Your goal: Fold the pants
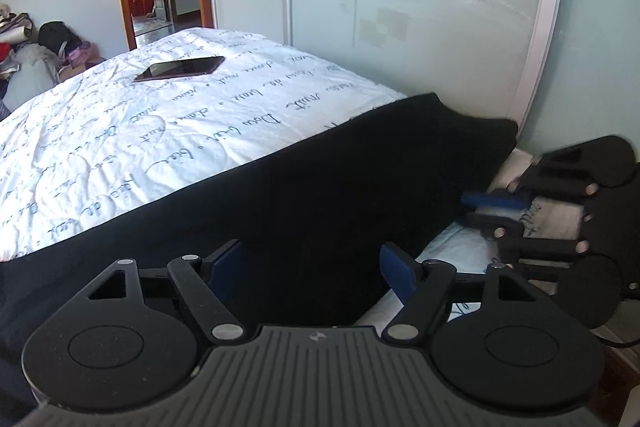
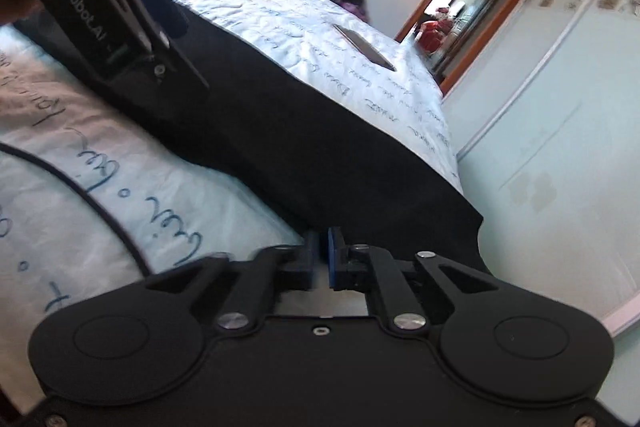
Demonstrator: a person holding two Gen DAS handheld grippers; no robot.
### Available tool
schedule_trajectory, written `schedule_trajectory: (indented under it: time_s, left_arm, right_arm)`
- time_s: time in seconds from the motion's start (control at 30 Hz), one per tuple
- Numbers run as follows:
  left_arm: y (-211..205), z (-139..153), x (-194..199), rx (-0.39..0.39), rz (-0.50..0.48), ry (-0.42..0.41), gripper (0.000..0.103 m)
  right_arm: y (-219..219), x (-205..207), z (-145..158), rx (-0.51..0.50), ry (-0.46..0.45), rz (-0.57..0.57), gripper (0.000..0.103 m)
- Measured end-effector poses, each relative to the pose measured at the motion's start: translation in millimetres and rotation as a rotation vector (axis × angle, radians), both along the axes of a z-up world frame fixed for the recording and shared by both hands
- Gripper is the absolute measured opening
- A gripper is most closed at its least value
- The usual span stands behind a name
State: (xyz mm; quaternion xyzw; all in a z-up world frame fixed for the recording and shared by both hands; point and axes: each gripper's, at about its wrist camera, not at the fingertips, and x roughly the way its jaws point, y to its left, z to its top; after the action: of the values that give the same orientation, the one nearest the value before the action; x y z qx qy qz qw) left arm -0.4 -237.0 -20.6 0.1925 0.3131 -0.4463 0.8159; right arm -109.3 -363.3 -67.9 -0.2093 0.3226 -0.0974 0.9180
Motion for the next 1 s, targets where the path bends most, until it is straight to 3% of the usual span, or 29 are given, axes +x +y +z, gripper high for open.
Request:
schedule_trajectory:
  time_s: [0.1,0.2,0.3,0.4,0.47,0.53,0.57,0.6,0.63,0.67,0.8,0.93,1.0]
  left_arm:
    - [-7,-12,0,0.044,-0.003,-0.011,0.078]
    - [-7,-21,-1,0.057,-0.008,-0.006,0.079]
    - [-5,-21,-1,0.051,-0.005,-0.007,0.079]
    - [-4,-18,-1,0.041,-0.002,-0.004,0.079]
    - [-5,-17,0,0.038,0.007,0.002,0.079]
    - [-5,-16,0,0.035,0.012,0.006,0.079]
    - [-5,-16,-1,0.036,0.013,0.005,0.079]
    - [-4,-16,-1,0.037,0.014,0.002,0.079]
    - [-4,-16,-2,0.039,0.016,-0.003,0.079]
    - [-3,-15,-2,0.04,0.018,-0.008,0.079]
    - [-1,-11,-1,0.032,0.029,-0.014,0.079]
    - [4,-9,1,0.021,0.048,-0.016,0.079]
    - [7,-8,4,0.019,0.057,0.0,0.079]
  right_arm:
    - [-21,-18,17,0.115,-0.137,-0.135,0.031]
    - [-62,-37,25,0.289,-0.245,-0.379,0.044]
    - [-117,-58,15,0.639,-0.322,-0.579,0.057]
    - [-155,-75,-10,1.078,-0.424,-0.627,0.065]
    - [-167,-76,-22,1.215,-0.489,-0.652,0.068]
    - [-171,-69,-25,1.231,-0.504,-0.663,0.067]
    - [-172,-63,-23,1.227,-0.503,-0.654,0.06]
    - [-171,-58,-22,1.219,-0.496,-0.635,0.033]
    - [-172,-54,-22,1.213,-0.485,-0.627,0.021]
    - [-173,-52,-20,1.21,-0.49,-0.619,0.014]
    - [-165,-54,9,1.052,-0.557,-0.564,0.008]
    - [-180,-44,2,1.007,-0.472,-0.609,0.008]
    - [-183,-47,-6,1.038,-0.459,-0.628,0.008]
